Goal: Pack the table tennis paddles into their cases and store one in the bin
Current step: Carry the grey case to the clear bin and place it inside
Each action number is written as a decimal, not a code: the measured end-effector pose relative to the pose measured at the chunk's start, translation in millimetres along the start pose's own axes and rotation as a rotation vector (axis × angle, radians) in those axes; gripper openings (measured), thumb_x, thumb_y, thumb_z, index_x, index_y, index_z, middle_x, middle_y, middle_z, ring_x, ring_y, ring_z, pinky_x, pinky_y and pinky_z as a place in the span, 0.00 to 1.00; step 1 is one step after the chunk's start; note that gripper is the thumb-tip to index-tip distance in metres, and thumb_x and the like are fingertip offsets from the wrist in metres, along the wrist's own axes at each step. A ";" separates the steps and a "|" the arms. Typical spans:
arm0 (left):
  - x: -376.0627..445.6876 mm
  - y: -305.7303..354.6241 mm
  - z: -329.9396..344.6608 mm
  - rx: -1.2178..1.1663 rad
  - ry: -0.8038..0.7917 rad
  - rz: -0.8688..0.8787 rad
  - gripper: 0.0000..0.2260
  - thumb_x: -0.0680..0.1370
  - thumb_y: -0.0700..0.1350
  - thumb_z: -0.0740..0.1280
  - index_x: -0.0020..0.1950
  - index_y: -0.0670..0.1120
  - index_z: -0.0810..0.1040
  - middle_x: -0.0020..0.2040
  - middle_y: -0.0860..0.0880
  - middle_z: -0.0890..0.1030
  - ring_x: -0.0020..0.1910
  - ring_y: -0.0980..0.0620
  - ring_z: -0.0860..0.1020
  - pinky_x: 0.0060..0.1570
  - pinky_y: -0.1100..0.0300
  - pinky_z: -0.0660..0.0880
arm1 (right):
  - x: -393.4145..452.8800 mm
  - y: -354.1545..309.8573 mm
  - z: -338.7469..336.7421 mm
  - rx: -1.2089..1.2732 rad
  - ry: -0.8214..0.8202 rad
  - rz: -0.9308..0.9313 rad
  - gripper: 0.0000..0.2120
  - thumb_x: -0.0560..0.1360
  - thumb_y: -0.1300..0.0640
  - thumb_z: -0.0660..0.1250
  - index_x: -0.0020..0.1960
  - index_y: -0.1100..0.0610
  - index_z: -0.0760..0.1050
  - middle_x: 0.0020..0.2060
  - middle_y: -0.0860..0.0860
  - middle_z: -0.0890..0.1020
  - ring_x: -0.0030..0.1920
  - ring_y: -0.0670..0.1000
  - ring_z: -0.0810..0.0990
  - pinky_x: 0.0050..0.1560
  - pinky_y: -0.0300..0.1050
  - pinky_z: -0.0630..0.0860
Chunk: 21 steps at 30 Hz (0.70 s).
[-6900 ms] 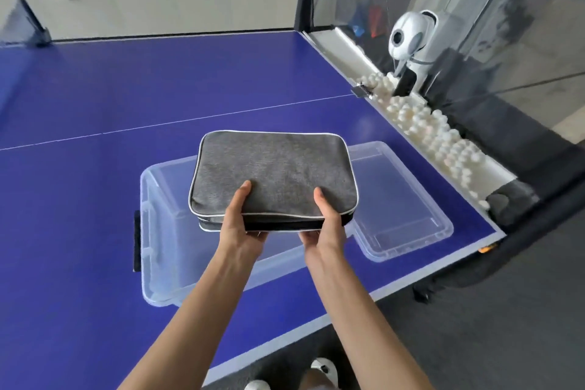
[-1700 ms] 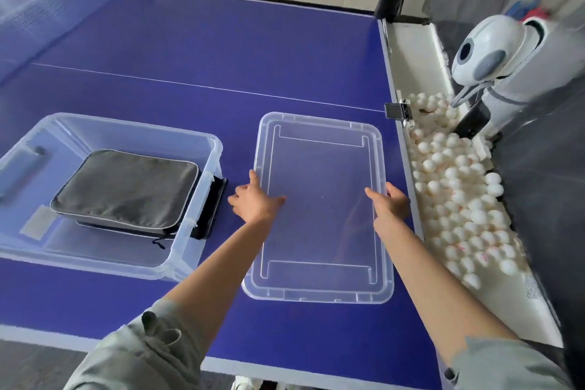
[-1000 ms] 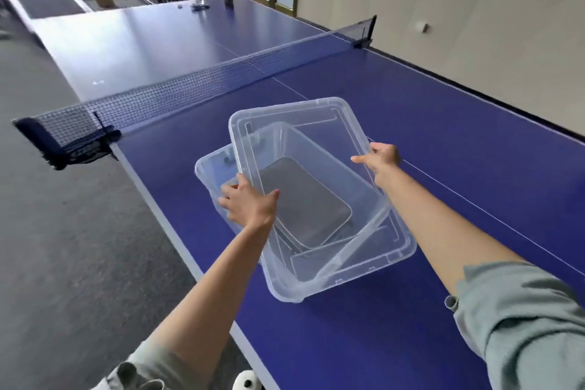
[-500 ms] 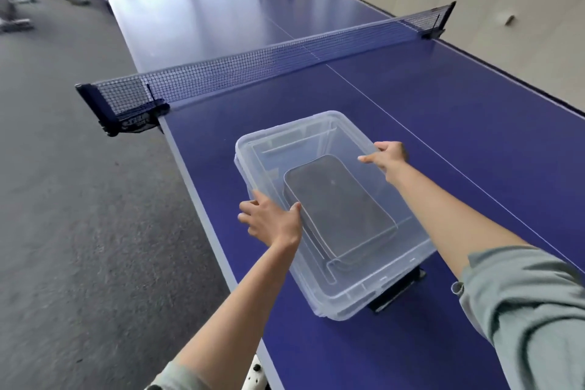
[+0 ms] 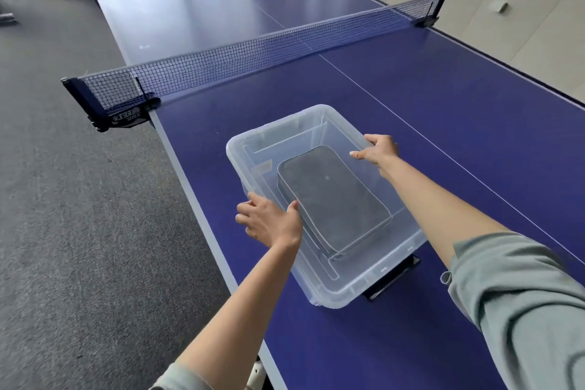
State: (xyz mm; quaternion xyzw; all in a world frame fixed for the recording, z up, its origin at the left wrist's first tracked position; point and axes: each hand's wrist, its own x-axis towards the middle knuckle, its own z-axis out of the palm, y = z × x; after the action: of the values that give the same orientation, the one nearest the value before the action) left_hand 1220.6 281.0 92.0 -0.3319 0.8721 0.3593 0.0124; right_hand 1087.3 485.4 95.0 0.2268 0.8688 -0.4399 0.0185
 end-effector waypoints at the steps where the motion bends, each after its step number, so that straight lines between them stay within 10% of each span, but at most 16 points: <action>1: 0.4 0.3 0.0 0.007 0.002 -0.001 0.30 0.70 0.56 0.73 0.62 0.40 0.66 0.61 0.40 0.67 0.60 0.41 0.66 0.55 0.51 0.70 | -0.5 0.4 0.8 -0.002 0.004 -0.006 0.35 0.68 0.61 0.76 0.71 0.60 0.67 0.70 0.55 0.70 0.69 0.54 0.69 0.67 0.44 0.69; 9: 1.6 0.7 4.4 0.048 0.024 0.075 0.38 0.71 0.52 0.73 0.72 0.39 0.57 0.65 0.39 0.64 0.63 0.40 0.63 0.62 0.51 0.64 | -1.8 0.3 3.4 -0.141 -0.002 -0.044 0.34 0.70 0.56 0.74 0.73 0.58 0.64 0.71 0.56 0.68 0.70 0.57 0.69 0.69 0.52 0.69; 13: 9.5 2.7 12.7 0.197 0.009 0.420 0.37 0.76 0.44 0.65 0.77 0.50 0.46 0.76 0.42 0.49 0.74 0.41 0.49 0.74 0.49 0.47 | -2.1 1.3 1.9 -0.240 -0.040 -0.060 0.34 0.73 0.54 0.71 0.74 0.57 0.61 0.72 0.57 0.68 0.71 0.58 0.66 0.70 0.55 0.67; 21: 29.9 -18.3 11.7 0.437 -0.076 0.690 0.21 0.81 0.52 0.51 0.75 0.57 0.56 0.76 0.45 0.55 0.73 0.42 0.52 0.72 0.52 0.45 | -13.4 6.3 7.4 -0.467 -0.004 -0.100 0.31 0.78 0.50 0.64 0.76 0.55 0.56 0.74 0.54 0.64 0.73 0.60 0.63 0.70 0.58 0.60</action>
State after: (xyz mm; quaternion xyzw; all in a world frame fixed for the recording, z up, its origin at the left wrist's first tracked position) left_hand 1205.5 261.8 64.2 0.0041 0.9870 0.1608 -0.0064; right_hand 1100.6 477.9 88.9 0.1721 0.9570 -0.2280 0.0503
